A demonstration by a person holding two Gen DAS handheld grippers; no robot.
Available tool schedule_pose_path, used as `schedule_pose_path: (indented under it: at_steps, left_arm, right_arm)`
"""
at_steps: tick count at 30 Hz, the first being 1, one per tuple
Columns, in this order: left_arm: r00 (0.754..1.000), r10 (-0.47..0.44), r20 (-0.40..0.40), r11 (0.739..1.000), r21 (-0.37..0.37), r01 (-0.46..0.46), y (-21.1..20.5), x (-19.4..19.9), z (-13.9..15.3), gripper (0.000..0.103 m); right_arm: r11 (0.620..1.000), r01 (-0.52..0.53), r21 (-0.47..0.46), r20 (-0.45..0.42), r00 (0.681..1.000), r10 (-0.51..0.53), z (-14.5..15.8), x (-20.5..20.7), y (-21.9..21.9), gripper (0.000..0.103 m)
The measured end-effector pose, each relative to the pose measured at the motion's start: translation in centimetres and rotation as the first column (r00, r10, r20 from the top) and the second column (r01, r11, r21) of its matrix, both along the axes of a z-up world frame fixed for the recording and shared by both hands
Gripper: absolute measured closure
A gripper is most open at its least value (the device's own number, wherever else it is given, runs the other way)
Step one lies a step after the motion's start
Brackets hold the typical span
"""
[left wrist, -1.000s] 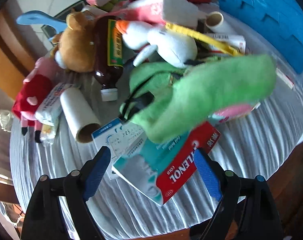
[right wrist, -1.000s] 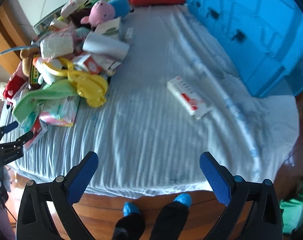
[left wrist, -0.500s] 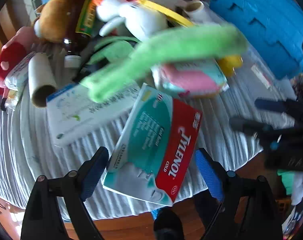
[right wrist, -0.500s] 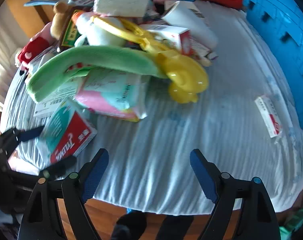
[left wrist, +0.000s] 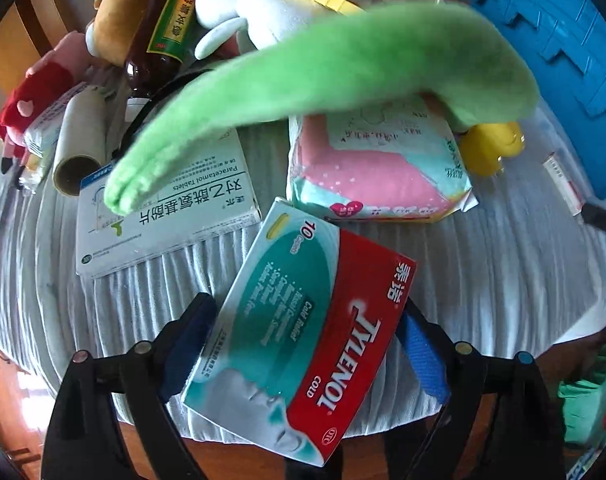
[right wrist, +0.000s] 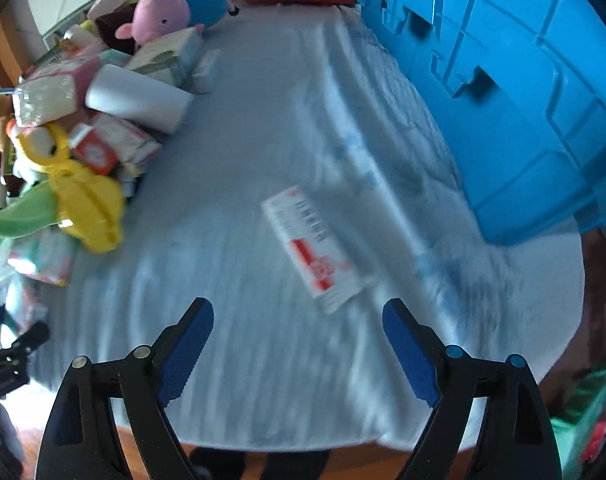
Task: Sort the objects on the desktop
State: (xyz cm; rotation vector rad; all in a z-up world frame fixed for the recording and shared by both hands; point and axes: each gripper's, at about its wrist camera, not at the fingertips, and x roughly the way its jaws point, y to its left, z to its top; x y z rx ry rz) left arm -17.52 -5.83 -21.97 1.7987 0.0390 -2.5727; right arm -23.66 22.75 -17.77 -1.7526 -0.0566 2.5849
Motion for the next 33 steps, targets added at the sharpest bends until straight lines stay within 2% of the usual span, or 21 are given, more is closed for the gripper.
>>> schedule_pose_path:
  at_steps: [3, 6, 9, 13, 17, 20, 22, 24, 27, 28, 29, 30, 32, 33]
  left_arm:
    - [1.0, 0.026, 0.014, 1.0, -0.004, -0.026, 0.4, 0.1, -0.3, 0.0]
    - [0.999, 0.051, 0.011, 0.999, -0.005, -0.051, 0.3, 0.2, -0.2, 0.0]
    - [0.997, 0.073, 0.016, 0.997, -0.006, -0.073, 0.3, 0.4, -0.1, 0.0]
    - [0.995, 0.1, 0.009, 0.995, -0.006, -0.1, 0.1, 0.9, 0.0, 0.0]
    - [0.996, 0.081, -0.02, 0.997, -0.008, -0.081, 0.0, 1.5, 0.2, 0.0]
    - [0.998, 0.059, -0.022, 0.998, -0.007, -0.059, -0.2, 1.5, 0.3, 0.0]
    - [0.998, 0.059, -0.018, 0.998, -0.006, -0.059, -0.3, 1.6, 0.4, 0.0]
    - [0.998, 0.061, -0.022, 0.998, -0.005, -0.062, -0.4, 1.8, 0.4, 0.0]
    - [0.997, 0.075, -0.018, 0.997, -0.004, -0.075, -0.6, 2.1, 0.6, 0.001]
    - [0.997, 0.08, -0.016, 0.997, -0.004, -0.08, -0.7, 2.2, 0.8, 0.004]
    - [0.996, 0.083, -0.016, 0.997, -0.003, -0.084, -0.7, 2.4, 0.9, 0.011]
    - [0.996, 0.087, -0.016, 0.996, -0.003, -0.087, -0.9, 2.6, 1.2, 0.018]
    - [0.996, 0.094, -0.002, 0.996, -0.003, -0.094, -1.2, 3.0, 1.5, 0.02]
    - [0.995, 0.095, 0.0, 0.995, -0.002, -0.095, -1.3, 3.2, 1.5, 0.022]
  right_arm:
    - [0.999, -0.055, -0.004, 0.029, 0.998, 0.055, -1.3, -2.0, 0.8, 0.015]
    - [0.995, -0.095, -0.029, 0.073, 0.993, 0.097, -2.9, -3.7, 1.0, 0.014]
    - [0.991, -0.128, -0.031, 0.081, 0.988, 0.131, -3.6, -4.5, 0.7, 0.001]
    - [0.988, -0.151, -0.031, 0.082, 0.985, 0.153, -4.0, -4.7, 0.4, 0.0]
    - [0.988, -0.153, -0.031, 0.034, 0.988, 0.154, -4.3, -4.0, 0.5, 0.0]
    - [0.982, -0.184, -0.035, 0.055, 0.981, 0.186, -4.4, -4.1, 0.6, 0.0]
    - [0.98, -0.193, -0.037, 0.074, 0.978, 0.196, -4.4, -4.3, 0.7, 0.007]
    - [0.981, -0.19, -0.048, 0.066, 0.979, 0.193, -4.0, -4.4, 1.1, 0.021]
    - [0.981, -0.174, -0.087, 0.05, 0.983, 0.179, -3.5, -4.5, 1.7, 0.033]
    - [0.981, -0.175, -0.081, 0.049, 0.983, 0.179, -3.5, -4.6, 1.7, 0.034]
    - [0.981, -0.182, -0.074, 0.044, 0.982, 0.186, -3.5, -4.6, 1.5, 0.035]
    - [0.979, -0.193, -0.068, 0.04, 0.98, 0.196, -3.4, -4.5, 1.3, 0.04]
    - [0.976, -0.213, -0.051, 0.045, 0.976, 0.215, -3.7, -4.4, 0.8, 0.051]
    - [0.975, -0.218, -0.039, 0.043, 0.975, 0.22, -3.7, -4.4, 0.6, 0.052]
